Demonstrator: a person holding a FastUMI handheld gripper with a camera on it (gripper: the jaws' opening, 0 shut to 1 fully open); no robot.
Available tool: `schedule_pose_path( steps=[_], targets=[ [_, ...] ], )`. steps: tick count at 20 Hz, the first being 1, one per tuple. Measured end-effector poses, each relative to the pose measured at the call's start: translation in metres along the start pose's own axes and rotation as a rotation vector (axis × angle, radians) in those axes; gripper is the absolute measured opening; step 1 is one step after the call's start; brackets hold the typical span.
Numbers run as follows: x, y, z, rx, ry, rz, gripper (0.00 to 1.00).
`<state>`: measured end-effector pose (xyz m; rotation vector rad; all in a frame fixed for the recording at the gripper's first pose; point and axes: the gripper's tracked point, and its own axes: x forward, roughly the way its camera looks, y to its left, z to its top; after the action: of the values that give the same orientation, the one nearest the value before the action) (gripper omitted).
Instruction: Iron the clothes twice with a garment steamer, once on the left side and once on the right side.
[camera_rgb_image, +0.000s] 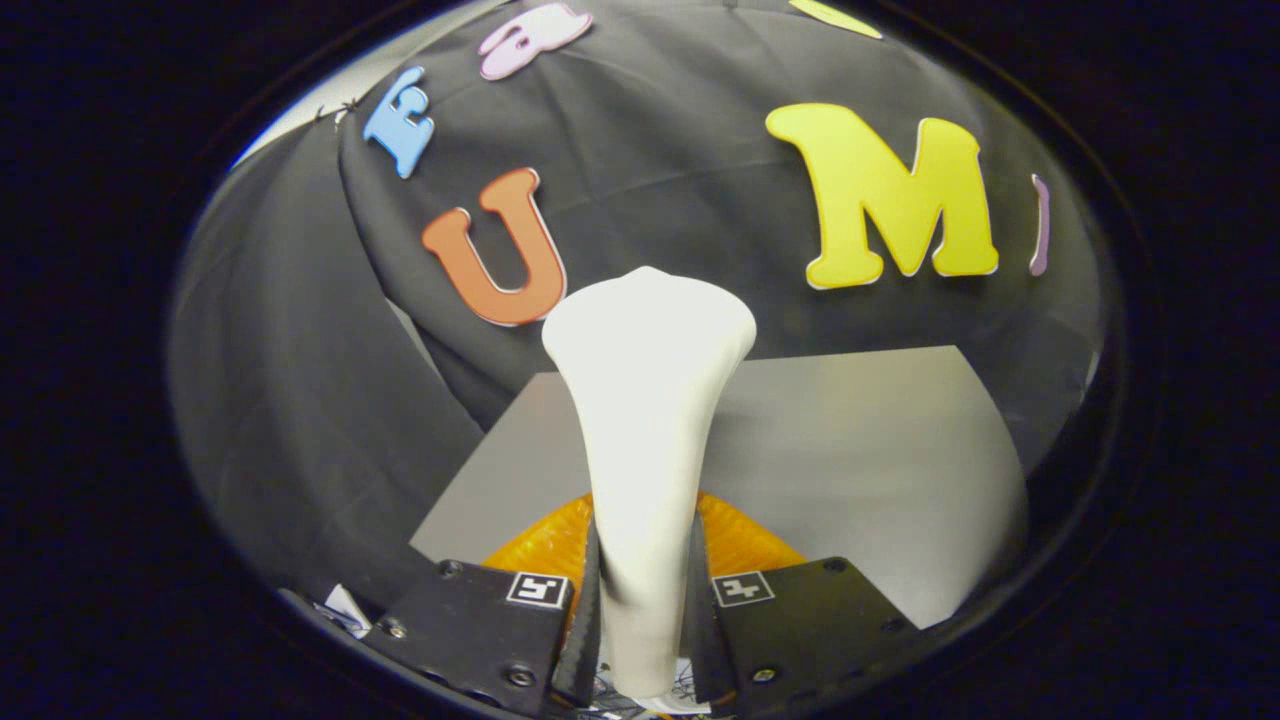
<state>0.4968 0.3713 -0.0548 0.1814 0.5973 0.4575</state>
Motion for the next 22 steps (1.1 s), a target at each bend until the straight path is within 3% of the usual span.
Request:
schedule_pose_path(
  steps=[11, 17, 22],
  targets=[
    [-0.244, -0.002, 0.041, -0.004, -0.388, 0.084, 0.38],
    [-0.349, -0.039, 0.062, -0.012, -0.566, -0.007, 0.39],
    [-0.392, -0.083, 0.075, -0.009, -0.628, -0.092, 0.38]
  ],
)
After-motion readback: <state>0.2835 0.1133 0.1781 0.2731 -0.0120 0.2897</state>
